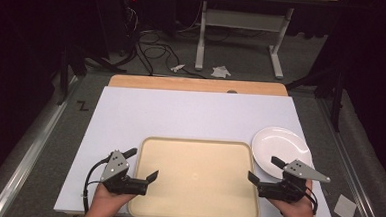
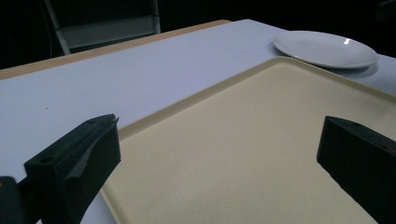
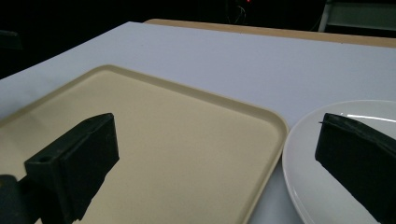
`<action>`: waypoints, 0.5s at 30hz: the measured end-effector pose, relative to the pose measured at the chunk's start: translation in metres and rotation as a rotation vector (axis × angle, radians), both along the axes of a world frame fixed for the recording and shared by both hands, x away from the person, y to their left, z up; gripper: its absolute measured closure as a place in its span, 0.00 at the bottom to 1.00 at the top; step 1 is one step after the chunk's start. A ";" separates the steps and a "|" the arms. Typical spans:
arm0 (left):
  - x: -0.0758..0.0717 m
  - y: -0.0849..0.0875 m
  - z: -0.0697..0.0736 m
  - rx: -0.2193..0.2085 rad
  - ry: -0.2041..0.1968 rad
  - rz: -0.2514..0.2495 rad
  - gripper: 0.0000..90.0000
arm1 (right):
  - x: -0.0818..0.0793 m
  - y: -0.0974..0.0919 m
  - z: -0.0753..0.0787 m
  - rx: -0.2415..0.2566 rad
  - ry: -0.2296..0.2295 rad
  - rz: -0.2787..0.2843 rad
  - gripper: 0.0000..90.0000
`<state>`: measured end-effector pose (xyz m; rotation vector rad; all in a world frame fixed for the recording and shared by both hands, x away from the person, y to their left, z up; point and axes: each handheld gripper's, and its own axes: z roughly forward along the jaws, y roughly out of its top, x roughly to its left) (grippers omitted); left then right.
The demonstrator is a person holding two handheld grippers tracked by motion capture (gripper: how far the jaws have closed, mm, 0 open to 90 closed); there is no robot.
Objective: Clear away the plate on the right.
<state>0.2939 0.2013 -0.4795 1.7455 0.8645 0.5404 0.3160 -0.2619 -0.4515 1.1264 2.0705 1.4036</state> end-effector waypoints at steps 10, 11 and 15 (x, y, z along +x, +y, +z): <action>0.002 0.003 0.002 -0.009 0.005 -0.004 0.01 | -0.001 -0.001 0.002 0.008 -0.016 -0.005 0.00; 0.002 0.003 0.002 -0.011 0.007 -0.005 0.01 | -0.001 -0.001 0.002 0.010 -0.020 -0.005 0.00; 0.002 0.005 0.003 -0.020 0.003 -0.002 0.01 | -0.001 -0.002 0.003 0.010 -0.021 -0.005 0.00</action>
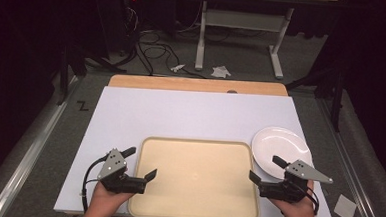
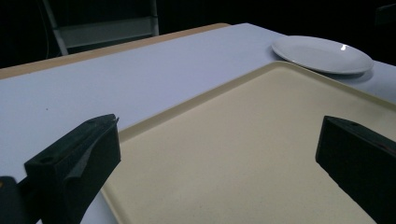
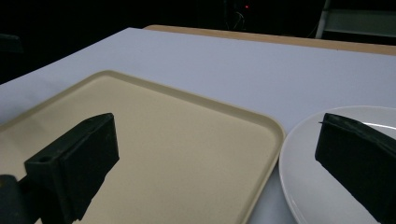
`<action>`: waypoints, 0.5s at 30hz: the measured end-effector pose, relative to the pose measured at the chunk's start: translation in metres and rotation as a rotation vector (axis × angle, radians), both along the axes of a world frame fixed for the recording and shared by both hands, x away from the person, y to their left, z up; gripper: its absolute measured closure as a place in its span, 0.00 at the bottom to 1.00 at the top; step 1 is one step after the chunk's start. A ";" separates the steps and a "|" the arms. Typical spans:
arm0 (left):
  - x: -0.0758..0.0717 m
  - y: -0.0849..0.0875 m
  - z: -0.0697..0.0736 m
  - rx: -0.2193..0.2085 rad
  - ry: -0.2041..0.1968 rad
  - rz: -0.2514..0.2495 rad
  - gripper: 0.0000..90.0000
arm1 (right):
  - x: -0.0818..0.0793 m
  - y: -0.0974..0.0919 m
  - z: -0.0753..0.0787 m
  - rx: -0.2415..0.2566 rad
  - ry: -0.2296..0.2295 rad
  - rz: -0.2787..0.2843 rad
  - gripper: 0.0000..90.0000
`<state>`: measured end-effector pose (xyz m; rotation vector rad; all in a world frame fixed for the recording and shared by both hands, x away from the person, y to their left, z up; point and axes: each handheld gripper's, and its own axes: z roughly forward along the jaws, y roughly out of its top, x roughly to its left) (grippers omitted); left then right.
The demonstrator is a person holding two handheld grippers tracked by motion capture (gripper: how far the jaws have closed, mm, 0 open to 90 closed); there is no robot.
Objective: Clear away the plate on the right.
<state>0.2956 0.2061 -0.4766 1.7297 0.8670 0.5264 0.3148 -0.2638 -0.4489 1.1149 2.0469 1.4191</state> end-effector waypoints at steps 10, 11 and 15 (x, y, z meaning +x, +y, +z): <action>0.000 0.005 0.003 -0.028 -0.003 0.006 0.04 | -0.001 -0.002 0.002 0.010 -0.017 -0.006 0.00; 0.000 0.005 0.003 -0.027 -0.007 0.008 0.05 | -0.001 -0.003 0.003 0.010 -0.020 -0.010 0.00; -0.002 0.007 0.007 -0.043 -0.028 0.037 0.11 | -0.002 -0.007 0.005 0.017 -0.032 -0.027 0.00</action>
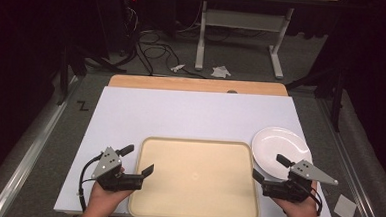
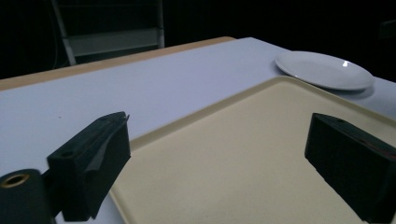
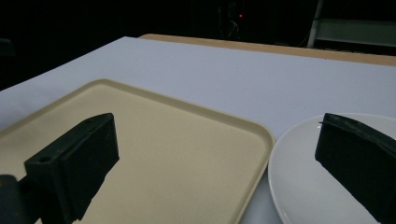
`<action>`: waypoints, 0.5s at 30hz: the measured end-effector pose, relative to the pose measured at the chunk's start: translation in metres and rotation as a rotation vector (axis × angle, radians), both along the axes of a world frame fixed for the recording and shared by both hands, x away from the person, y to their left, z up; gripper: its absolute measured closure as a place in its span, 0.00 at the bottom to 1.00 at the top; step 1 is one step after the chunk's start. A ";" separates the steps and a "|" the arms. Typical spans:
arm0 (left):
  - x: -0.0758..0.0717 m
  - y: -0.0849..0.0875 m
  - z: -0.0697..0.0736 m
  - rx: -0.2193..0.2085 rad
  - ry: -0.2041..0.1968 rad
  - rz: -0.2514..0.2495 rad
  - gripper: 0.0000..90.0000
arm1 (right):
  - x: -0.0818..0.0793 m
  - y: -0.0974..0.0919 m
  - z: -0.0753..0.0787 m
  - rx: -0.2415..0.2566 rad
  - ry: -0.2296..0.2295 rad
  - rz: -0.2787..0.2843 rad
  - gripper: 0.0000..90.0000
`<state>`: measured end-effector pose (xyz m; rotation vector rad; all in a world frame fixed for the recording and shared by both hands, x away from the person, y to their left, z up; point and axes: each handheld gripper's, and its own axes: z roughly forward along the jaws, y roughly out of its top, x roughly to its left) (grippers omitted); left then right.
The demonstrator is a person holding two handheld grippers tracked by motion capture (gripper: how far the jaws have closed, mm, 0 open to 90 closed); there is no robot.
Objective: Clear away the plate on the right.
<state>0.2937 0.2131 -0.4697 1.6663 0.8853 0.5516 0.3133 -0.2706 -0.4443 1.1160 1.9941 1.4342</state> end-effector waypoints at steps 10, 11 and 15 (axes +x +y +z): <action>0.000 0.005 0.000 0.003 -0.013 0.003 0.14 | 0.000 -0.012 0.000 -0.004 -0.004 -0.052 0.00; 0.001 0.006 0.000 0.003 -0.010 0.004 0.14 | 0.000 -0.013 0.000 -0.001 -0.002 -0.057 0.00; 0.003 0.006 -0.001 0.007 0.005 0.008 0.14 | 0.000 -0.018 -0.001 -0.003 0.002 -0.071 0.00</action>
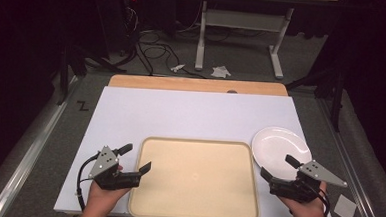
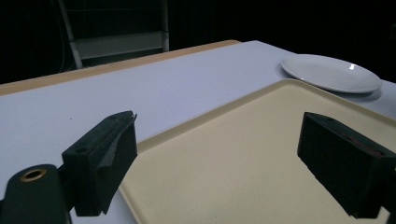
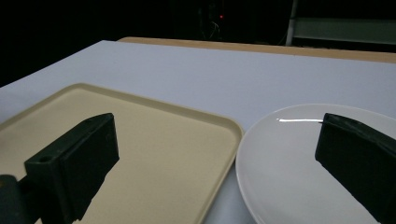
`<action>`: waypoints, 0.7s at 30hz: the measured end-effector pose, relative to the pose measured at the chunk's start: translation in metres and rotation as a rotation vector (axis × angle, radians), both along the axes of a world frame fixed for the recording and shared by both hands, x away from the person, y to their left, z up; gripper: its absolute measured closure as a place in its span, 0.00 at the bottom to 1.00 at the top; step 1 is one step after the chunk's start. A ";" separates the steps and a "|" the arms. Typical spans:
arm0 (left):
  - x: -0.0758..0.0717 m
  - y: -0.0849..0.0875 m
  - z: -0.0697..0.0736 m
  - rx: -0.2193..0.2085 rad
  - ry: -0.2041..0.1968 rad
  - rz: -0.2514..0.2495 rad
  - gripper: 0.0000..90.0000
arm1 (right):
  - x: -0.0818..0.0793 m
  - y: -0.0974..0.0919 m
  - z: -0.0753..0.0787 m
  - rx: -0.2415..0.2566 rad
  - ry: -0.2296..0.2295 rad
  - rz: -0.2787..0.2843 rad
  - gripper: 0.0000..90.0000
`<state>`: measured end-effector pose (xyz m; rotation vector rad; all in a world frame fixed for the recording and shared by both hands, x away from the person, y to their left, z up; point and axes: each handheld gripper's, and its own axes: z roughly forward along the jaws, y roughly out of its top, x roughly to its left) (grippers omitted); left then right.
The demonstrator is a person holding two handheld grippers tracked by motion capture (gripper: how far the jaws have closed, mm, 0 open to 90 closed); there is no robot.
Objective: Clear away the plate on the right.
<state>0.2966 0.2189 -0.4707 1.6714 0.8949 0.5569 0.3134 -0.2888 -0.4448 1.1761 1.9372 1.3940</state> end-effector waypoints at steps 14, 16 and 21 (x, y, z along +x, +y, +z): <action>0.008 0.000 -0.003 0.014 0.012 0.039 0.03 | -0.001 -0.026 -0.005 0.015 0.038 -0.092 0.00; 0.009 0.000 -0.004 0.011 0.011 0.043 0.02 | -0.001 -0.030 -0.005 0.020 0.044 -0.108 0.00; 0.010 0.000 -0.004 0.007 0.013 0.048 0.00 | -0.001 -0.039 -0.006 0.026 0.055 -0.133 0.00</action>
